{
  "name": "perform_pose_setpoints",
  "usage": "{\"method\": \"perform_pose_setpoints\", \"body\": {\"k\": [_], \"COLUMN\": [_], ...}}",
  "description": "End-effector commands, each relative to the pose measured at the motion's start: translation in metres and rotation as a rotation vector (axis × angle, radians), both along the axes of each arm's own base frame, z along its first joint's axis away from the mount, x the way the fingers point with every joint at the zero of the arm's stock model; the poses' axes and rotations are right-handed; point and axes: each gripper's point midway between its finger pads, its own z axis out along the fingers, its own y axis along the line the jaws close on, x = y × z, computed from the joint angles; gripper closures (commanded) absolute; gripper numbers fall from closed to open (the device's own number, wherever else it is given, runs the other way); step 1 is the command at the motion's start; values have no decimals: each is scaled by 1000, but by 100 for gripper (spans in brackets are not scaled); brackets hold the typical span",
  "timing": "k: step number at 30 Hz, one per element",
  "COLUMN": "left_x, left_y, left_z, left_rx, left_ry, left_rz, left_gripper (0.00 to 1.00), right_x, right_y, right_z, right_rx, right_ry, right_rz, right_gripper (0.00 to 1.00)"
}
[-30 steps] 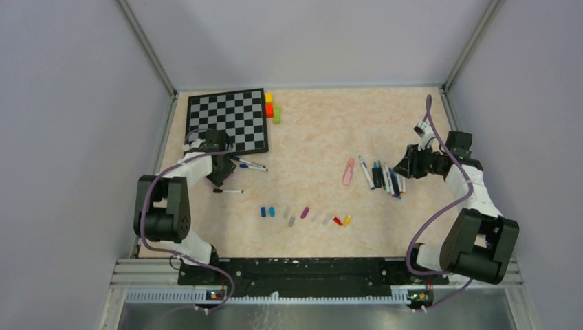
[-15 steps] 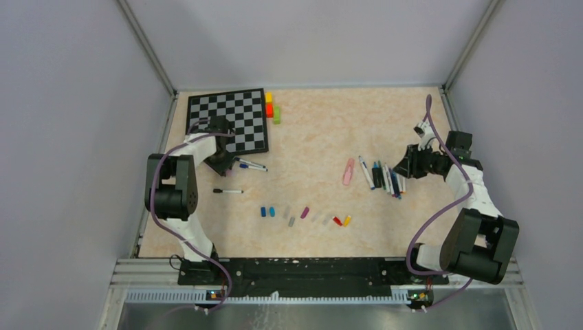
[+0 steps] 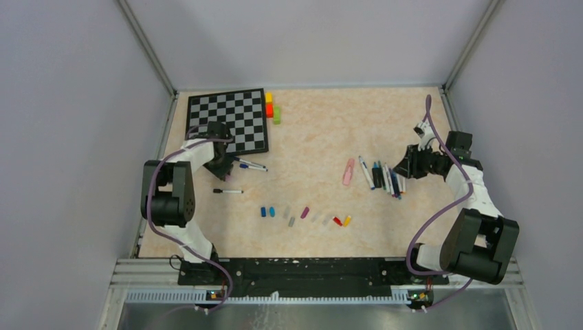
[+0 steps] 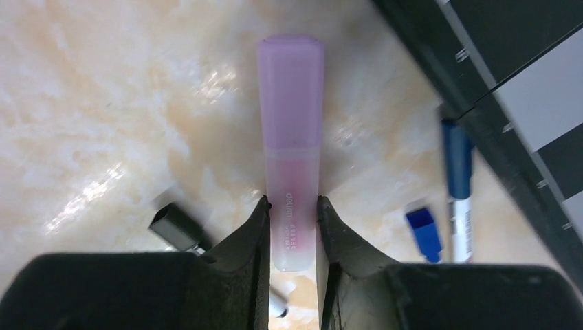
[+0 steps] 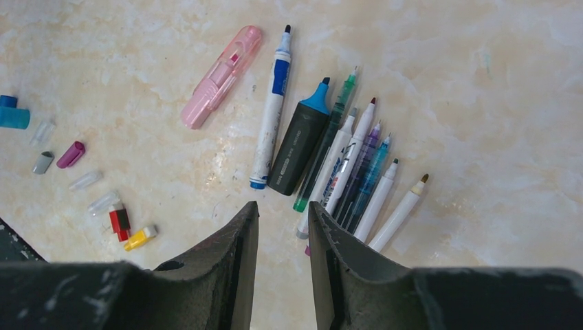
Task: Open the pen caps
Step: Pick up the pen from the center of the board.
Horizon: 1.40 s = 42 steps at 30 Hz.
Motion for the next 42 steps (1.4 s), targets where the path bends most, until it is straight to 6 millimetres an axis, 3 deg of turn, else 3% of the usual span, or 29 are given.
{"method": "perform_pose_setpoints", "body": {"k": [1,8,11,16,23,27,31,36,40,42], "left_x": [-13,-14,-13,-19,-68,-97,-121,-138,-142,-140], "left_y": [3,-8,-21,-76,-149,-183,-231,-272,-302,-319], "left_z": [21,60,79,119,188,204,213,225,214,203], "left_rx": [1,-41,-91,-283,-579,-652,-657,-696,-713,-687], "left_ry": [-60,-238,-340,-604,-1092,-1223,-1303,-1414,-1394,-1348], "left_rz": [-23,-113,-196,-511,-947,-1112,-1253,-1325,-1376,-1380], "left_gripper": [89,94,97,100,100,100,100,100,100,100], "right_x": [12,12,12,7,-8,-17,-31,-51,-53,-49], "right_y": [-7,-7,-7,2,26,39,62,94,101,104], "right_z": [30,30,30,36,52,60,69,77,83,91], "right_rx": [-36,-35,-35,-7,73,120,206,280,347,399], "right_ry": [-108,-106,-107,-130,-217,-260,-295,-337,-319,-303], "right_rz": [3,3,4,58,194,260,356,497,493,467], "right_gripper": [68,68,68,68,68,68,68,61,56,48]}}
